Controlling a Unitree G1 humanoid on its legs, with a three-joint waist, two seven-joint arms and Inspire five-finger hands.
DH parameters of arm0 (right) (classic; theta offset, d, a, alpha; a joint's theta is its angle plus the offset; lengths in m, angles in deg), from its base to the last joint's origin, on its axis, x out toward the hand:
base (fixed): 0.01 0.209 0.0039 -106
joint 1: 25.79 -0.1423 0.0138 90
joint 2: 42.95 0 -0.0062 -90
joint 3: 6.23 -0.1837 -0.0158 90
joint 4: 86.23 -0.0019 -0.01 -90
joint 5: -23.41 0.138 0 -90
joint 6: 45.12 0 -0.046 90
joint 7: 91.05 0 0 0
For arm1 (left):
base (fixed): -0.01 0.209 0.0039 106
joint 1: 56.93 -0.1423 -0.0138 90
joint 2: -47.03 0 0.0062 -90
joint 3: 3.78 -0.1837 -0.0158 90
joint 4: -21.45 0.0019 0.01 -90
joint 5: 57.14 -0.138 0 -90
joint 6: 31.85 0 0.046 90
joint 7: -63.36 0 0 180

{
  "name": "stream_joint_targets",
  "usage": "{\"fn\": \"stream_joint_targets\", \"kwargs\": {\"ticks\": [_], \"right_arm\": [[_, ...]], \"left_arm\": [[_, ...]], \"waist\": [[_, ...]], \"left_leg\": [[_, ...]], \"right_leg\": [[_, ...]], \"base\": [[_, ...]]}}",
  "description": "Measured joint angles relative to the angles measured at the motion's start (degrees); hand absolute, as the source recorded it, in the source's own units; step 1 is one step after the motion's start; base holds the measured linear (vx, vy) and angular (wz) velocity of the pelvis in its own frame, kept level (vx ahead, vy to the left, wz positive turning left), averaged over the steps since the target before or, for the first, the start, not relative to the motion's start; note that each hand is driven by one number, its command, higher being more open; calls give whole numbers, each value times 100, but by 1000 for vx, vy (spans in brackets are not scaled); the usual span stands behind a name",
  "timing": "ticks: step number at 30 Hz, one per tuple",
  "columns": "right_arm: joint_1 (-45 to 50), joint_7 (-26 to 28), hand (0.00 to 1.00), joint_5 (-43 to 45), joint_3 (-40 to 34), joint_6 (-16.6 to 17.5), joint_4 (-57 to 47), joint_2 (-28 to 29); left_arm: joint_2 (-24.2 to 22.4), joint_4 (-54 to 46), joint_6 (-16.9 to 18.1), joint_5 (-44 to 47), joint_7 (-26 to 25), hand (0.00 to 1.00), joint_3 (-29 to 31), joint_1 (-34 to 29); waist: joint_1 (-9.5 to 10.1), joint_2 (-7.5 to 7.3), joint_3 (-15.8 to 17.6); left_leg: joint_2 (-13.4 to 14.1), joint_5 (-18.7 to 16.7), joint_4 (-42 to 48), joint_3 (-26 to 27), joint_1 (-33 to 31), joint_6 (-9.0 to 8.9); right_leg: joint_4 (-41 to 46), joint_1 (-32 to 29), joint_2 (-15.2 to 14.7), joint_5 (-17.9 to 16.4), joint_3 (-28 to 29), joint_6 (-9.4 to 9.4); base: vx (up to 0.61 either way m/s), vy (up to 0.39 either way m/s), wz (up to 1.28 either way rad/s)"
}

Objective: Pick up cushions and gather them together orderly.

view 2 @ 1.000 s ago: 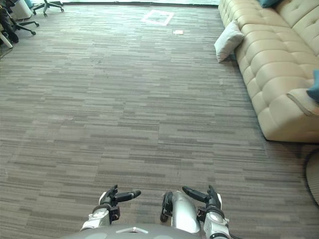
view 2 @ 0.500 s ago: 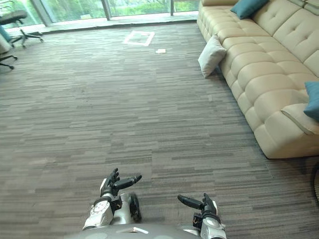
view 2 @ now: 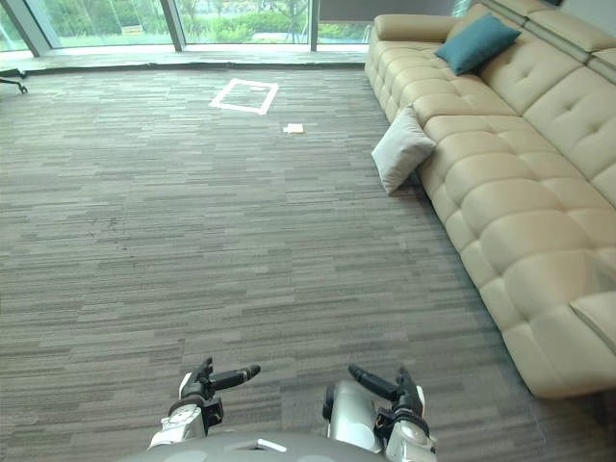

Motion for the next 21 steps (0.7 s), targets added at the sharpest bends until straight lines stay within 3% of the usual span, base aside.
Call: {"fn": "stream_joint_targets", "kwargs": {"ticks": [1,2,3,5,6,7,8,10,11,12,14,16,17,19,20,21], "right_arm": [[-137,11,100,11,-27,-73,183,-241],[-168,7,100,-24,-24,-86,226,-270],[-212,-25,100,-83,-26,-82,299,-303],[-190,16,100,-69,-26,-179,347,-311],[-129,25,100,-83,-15,-199,322,-320],[-93,29,100,-79,12,-192,303,-316],[-124,53,100,-76,22,-208,296,-343],[-159,40,100,-72,88,-242,335,-337],[-166,40,100,-71,130,-254,367,-326],[-141,31,100,-67,304,-263,467,-316],[-119,31,100,-69,447,-275,518,-279],[-119,16,100,-71,540,-300,532,-235],[-120,4,100,-72,567,-306,531,-170],[-111,-10,100,-77,546,-319,544,-109],[-103,-11,100,-78,546,-319,547,-111],[-87,-27,100,-78,544,-326,578,-74]], "left_arm": [[-159,143,-6,-12,12,100,-15,46],[-183,136,-6,-17,51,100,-32,64],[-267,133,14,-24,119,100,-31,90],[-315,170,0,-85,137,100,-110,62],[-318,152,6,-139,135,100,-153,27],[-326,103,14,-152,129,100,-81,30],[-330,58,4,-188,156,100,82,23],[-300,-138,-2,-197,118,100,321,14],[-259,-206,-1,-198,101,100,327,-1],[-185,-449,107,-193,106,100,312,-134],[-193,-790,245,-194,115,100,315,-243],[-210,-893,301,-197,129,100,307,-253],[-221,-900,344,-194,142,100,297,-238],[-281,-875,370,-196,155,100,280,-182],[-280,-866,375,-192,155,100,272,-179],[-233,-842,343,-192,152,100,251,-143]], "waist": [[-3,298,-23],[15,319,-34],[-1,315,-22],[-81,325,-41],[-113,355,-65],[-107,414,-81],[-82,501,-84],[2,574,-15],[51,547,1],[115,429,-22],[215,348,-70],[257,344,-65],[272,318,-68],[315,293,-64],[321,298,-71],[402,193,-139]], "left_leg": [[297,-2,-109,-47,265,-162],[283,101,-106,-60,235,-195],[209,583,-84,-4,244,-179],[280,1234,201,-221,318,-367],[431,1431,933,-433,74,-584],[637,1781,2347,-834,-608,-781],[842,2238,3896,-1220,-1407,-884],[1158,2028,5804,-1142,-2360,-847],[1173,1925,6051,-1055,-2532,-787],[1171,1644,6096,-646,-2982,-505],[1229,1262,5320,-13,-3596,-210],[1139,1115,4306,285,-3863,-169],[956,1111,3325,408,-3988,-177],[523,1472,1614,399,-4046,-61],[486,1679,1525,366,-4039,29],[340,2066,1562,310,-3952,304]], "right_leg": [[214,158,170,159,-264,-469],[297,157,173,43,-254,-581],[637,175,95,-267,-254,-687],[930,409,47,-554,-292,-789],[705,727,128,-789,-290,-674],[325,1117,250,-1099,-288,-634],[145,1346,457,-1187,-294,-725],[-222,1974,756,-1299,-196,-893],[-353,2205,787,-1325,-140,-904],[-819,2801,798,-1343,19,-894],[-1417,3385,765,-1317,266,-833],[-1793,3723,717,-1285,438,-708],[-2033,3957,625,-1331,557,-625],[-2246,4369,458,-1429,793,-449],[-2232,4395,453,-1452,837,-408],[-2144,4460,343,-1491,1062,-343]], "base": [[814,-270,46],[887,-264,33],[652,-194,23],[651,-266,43],[551,-260,41],[493,-233,15],[375,-161,-4],[436,-102,-40],[508,-43,-62],[337,-17,-50],[490,11,-65],[498,90,-55],[693,231,-57],[685,262,-60],[556,232,-60],[730,260,-38]]}}
